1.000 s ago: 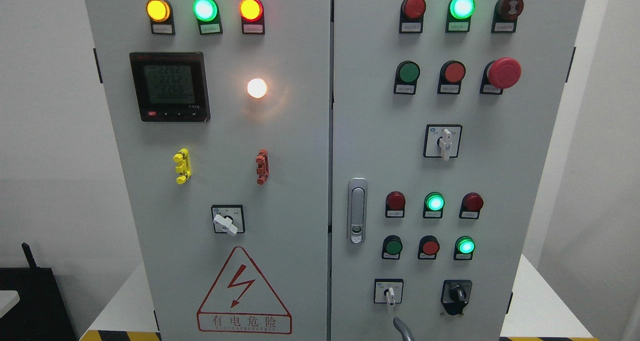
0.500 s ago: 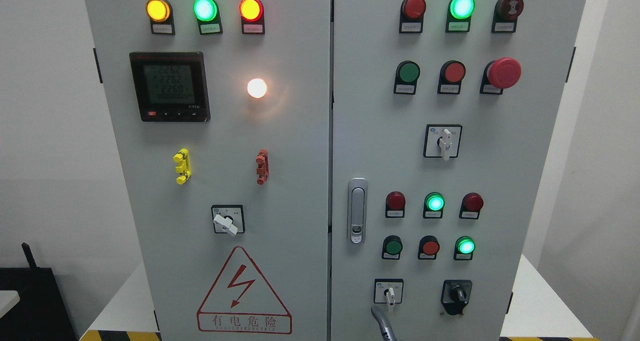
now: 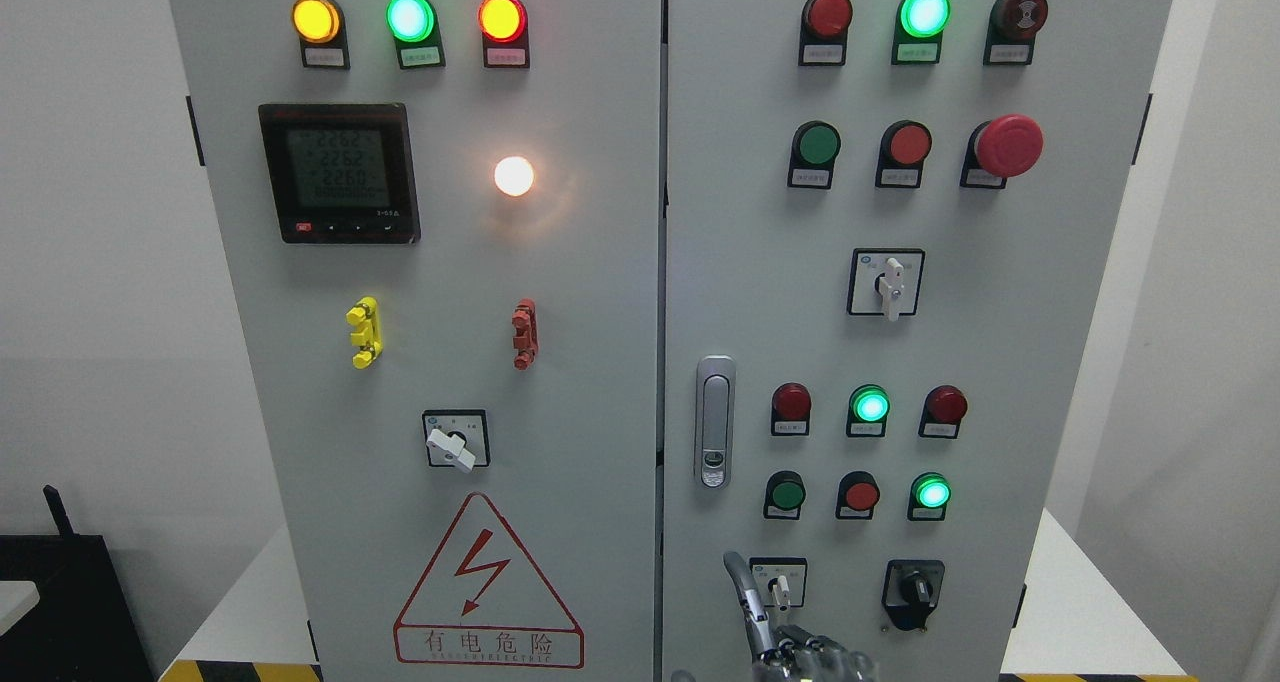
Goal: Release door handle
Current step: 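Raise the right hand up toward the silver door handle, then move the right hand up alongside the silver handle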
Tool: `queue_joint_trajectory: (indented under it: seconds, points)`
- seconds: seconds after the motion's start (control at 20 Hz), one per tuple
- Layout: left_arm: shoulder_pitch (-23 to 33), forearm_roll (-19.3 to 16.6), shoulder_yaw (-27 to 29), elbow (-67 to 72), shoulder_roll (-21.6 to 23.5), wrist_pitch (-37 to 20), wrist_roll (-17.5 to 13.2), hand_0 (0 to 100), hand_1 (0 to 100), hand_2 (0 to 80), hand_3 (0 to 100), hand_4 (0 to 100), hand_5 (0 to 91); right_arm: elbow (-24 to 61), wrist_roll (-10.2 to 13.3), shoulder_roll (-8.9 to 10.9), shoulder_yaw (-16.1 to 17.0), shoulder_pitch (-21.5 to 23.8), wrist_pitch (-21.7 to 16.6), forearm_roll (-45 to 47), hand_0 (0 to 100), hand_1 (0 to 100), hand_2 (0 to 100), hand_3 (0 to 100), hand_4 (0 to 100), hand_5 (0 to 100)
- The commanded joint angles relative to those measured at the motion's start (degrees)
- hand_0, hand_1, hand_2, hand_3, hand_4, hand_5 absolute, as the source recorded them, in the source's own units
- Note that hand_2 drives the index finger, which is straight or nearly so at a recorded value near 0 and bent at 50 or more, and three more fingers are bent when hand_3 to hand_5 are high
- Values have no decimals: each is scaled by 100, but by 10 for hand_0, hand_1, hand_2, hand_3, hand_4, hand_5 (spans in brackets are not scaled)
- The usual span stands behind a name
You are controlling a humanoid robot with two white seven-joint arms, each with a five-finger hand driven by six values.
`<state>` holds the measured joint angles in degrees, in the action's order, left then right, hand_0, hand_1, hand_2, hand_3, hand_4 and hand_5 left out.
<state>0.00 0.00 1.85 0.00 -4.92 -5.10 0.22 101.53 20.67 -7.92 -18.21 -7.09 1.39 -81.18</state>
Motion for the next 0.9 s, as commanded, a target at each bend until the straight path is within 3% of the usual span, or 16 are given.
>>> queue_joint_trajectory:
  seconds: [0.0,0.5,0.85]
  points:
    - [-97,-167,17,132,0,1,-5,120,389,0,0,0,0,-757,-151,-17,-24,-521,151,-205,393,396,20,1000,1000,972]
    - [-88,-167,17,132,0,1,-5,120,389,0,0,0,0,-907,-423,-17,28,-794,440,-188,409,398,30,1000,1000,971]
    - [-97,-167,17,140,0,1,-5,120,389,0,0,0,0,-915,-459,-25,64,-1014,538,-170,415,388,36,1000,1000,971]
